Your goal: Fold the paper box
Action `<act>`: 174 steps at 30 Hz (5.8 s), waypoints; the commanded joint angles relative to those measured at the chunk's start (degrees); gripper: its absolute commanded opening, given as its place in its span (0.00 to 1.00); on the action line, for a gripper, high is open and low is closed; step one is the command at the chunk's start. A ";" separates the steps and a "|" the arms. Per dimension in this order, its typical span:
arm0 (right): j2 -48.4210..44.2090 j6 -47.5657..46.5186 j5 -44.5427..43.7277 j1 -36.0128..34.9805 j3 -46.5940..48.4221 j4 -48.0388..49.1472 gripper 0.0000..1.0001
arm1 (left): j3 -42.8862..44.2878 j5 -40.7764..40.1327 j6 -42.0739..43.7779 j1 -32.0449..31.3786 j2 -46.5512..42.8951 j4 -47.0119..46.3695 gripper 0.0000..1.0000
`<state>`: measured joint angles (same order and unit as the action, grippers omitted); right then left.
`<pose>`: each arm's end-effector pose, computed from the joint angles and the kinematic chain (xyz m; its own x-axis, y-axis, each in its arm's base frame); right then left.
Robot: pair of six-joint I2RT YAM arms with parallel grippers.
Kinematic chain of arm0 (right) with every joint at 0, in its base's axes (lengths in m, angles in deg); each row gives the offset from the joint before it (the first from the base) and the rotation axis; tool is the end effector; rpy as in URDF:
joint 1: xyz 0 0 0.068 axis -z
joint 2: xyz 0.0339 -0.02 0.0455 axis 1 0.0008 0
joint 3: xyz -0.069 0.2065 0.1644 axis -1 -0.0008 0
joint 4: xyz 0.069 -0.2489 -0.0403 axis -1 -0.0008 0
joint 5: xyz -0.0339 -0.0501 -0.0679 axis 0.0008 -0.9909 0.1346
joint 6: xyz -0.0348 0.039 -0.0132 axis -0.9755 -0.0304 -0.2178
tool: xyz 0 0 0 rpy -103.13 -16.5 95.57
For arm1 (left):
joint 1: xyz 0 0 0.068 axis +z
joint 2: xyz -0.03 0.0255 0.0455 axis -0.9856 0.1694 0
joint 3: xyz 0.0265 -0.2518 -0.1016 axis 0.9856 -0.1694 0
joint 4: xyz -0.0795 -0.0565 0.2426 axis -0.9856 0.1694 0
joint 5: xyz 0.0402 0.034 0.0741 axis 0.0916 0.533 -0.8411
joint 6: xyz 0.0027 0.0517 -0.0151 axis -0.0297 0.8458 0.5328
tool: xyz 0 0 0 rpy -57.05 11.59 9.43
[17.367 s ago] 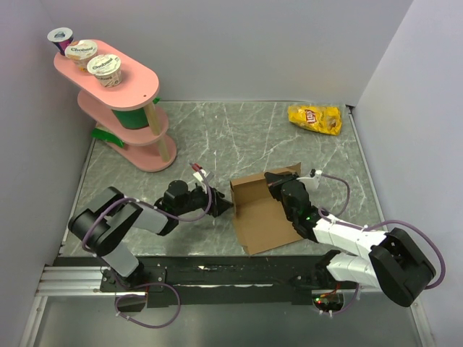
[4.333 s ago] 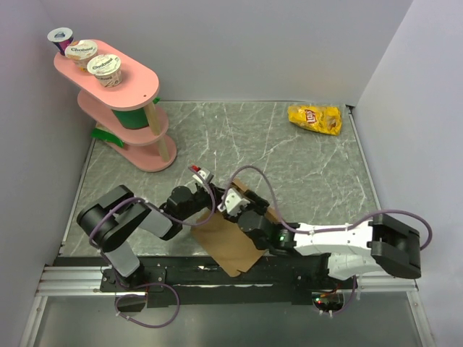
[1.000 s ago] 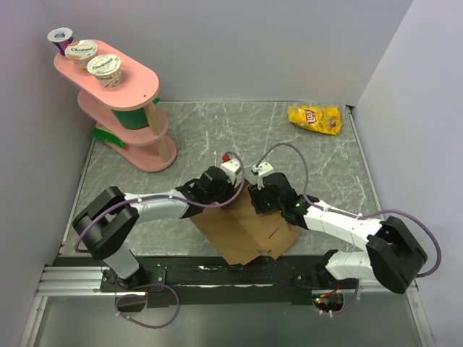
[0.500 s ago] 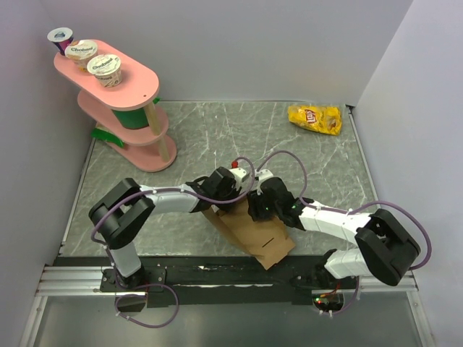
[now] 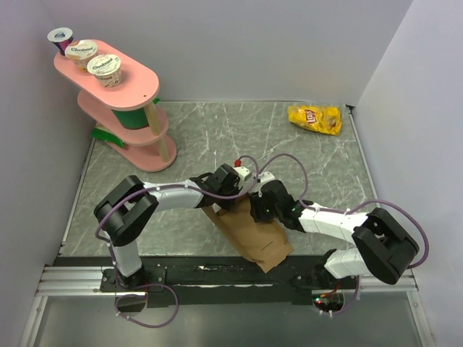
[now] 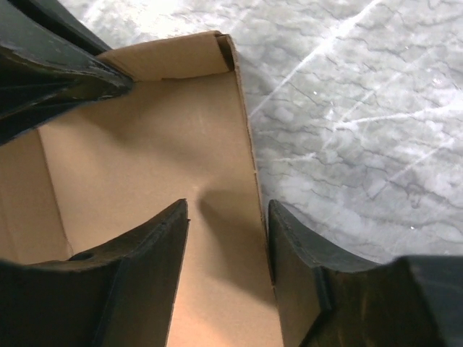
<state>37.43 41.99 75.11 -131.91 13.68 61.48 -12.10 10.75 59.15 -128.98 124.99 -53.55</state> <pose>0.1837 0.1632 0.1556 -0.6894 -0.2236 -0.6890 -0.4653 0.8657 0.1845 0.2381 -0.2722 0.1559 -0.6438 0.4500 -0.6188 0.6485 0.7502 -0.1292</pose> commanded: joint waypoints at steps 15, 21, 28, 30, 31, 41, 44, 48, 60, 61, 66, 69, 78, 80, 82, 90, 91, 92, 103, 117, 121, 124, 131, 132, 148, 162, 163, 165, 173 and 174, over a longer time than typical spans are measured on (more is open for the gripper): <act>-0.09 7.20 -6.33 -0.58 -4.62 3.01 0.37 | 8.05 -29.46 -9.60 -4.09 9.34 16.63 0.01; -2.20 7.90 -9.57 -2.25 -5.94 3.19 0.33 | 9.28 -32.81 -11.10 -4.35 10.83 18.83 0.01; -1.15 8.34 -10.37 -2.52 -6.38 4.24 0.28 | 11.92 -30.19 -9.53 -4.53 14.52 19.45 0.01; -0.62 8.25 -10.28 -2.52 -5.86 3.72 0.28 | 11.65 -26.85 -7.33 -5.14 15.14 17.61 0.01; -0.01 8.17 -10.28 -2.61 -5.59 3.63 0.27 | 11.74 -23.88 -6.45 -5.49 15.32 17.42 0.01; 1.49 7.64 -10.90 -2.61 -4.36 3.10 0.29 | 10.42 -14.27 -10.74 -5.33 14.54 18.83 0.13; 1.75 7.73 -11.07 -2.61 -4.01 2.75 0.29 | 11.03 -13.22 -11.71 -4.19 13.48 19.26 0.24; 2.02 7.81 -11.07 -2.69 -3.66 2.75 0.29 | 13.23 -14.26 -12.15 -3.39 12.95 20.94 0.34; 3.16 7.02 -11.86 -2.69 -3.31 3.45 0.28 | 13.06 -17.07 -15.14 -1.98 8.29 21.20 0.55; 3.25 7.11 -11.87 -2.61 -3.31 3.54 0.28 | 12.71 -18.56 -15.32 -1.98 7.68 20.85 0.57; 3.86 7.11 -11.87 -2.69 -3.04 3.27 0.28 | 10.60 -20.77 -16.46 -1.98 4.69 19.01 0.66; 4.39 7.02 -11.69 -2.69 -2.87 3.27 0.28 | 8.94 -18.14 -15.76 -1.98 2.40 16.64 0.70; 5.53 7.02 -11.25 -2.78 -2.34 3.36 0.27 | 5.94 -15.13 -18.39 -1.81 -1.73 13.82 0.75; 5.71 7.02 -11.16 -2.78 -2.25 3.45 0.27 | 5.42 -16.20 -19.97 -1.89 -2.96 13.38 0.75; 5.80 6.85 -11.34 -2.78 -2.16 3.45 0.27 | 4.36 -17.08 -20.33 -1.89 -4.53 11.90 0.76; 3.07 3.52 -12.39 -3.13 -2.25 4.68 0.27 | -0.12 -6.46 -19.63 2.84 -10.52 3.45 0.80; 2.98 2.99 -12.48 -3.22 -1.99 4.77 0.27 | -0.39 -4.88 -19.10 3.72 -11.22 2.84 0.80; 2.90 1.94 -12.74 -3.22 -1.12 4.42 0.27 | -0.74 -1.30 -17.79 5.64 -11.40 1.61 0.80; 5.36 -13.35 -10.82 -3.31 5.22 8.72 0.20 | -5.30 3.39 -14.98 13.92 -20.36 -4.28 0.79; -3.25 -35.59 -8.70 -5.42 7.33 16.55 0.05 | -9.71 13.86 -10.21 21.48 -28.97 -10.96 0.82; -7.89 -40.33 -8.09 -6.30 10.14 12.16 0.05 | -6.38 15.18 -9.34 21.48 -30.21 -8.52 0.81; -11.59 -43.59 -6.59 -7.26 10.23 10.49 0.06 | -3.22 16.66 -8.38 21.48 -31.87 -4.39 0.82; -16.52 -46.94 -7.29 -8.76 11.11 5.30 0.07 | 4.27 21.23 1.54 21.48 -35.39 8.09 0.84; -16.88 -47.12 -7.21 -8.76 11.11 5.12 0.07 | 4.36 22.37 2.95 21.48 -35.83 8.98 0.84; -23.73 -51.25 3.95 -8.41 7.59 5.38 0.07 | -2.05 52.35 5.60 27.72 -35.40 6.35 0.95; -24.17 -48.96 5.44 -7.88 10.31 1.61 0.07 | -6.00 50.16 2.27 29.39 -35.13 1.35 0.96; -24.17 -48.88 5.80 -7.88 10.32 1.60 0.07 | -6.36 49.37 1.83 29.31 -35.39 0.73 0.95; -24.17 -48.70 4.93 -7.88 10.58 1.87 0.07 | -5.50 45.96 2.00 29.31 -35.22 2.99 0.95; -19.08 -42.81 -9.75 -8.23 17.34 -3.41 0.05 | -10.14 25.04 -1.16 28.69 -47.34 -1.56 0.97; -17.95 -42.55 -11.06 -8.49 17.96 -3.23 0.05 | -9.80 22.50 -0.21 27.73 -47.43 -0.60 0.95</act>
<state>17.34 -4.19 71.26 -140.06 26.97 58.29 -21.70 43.34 59.61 -99.82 82.09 -49.83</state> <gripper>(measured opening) 0.061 0.979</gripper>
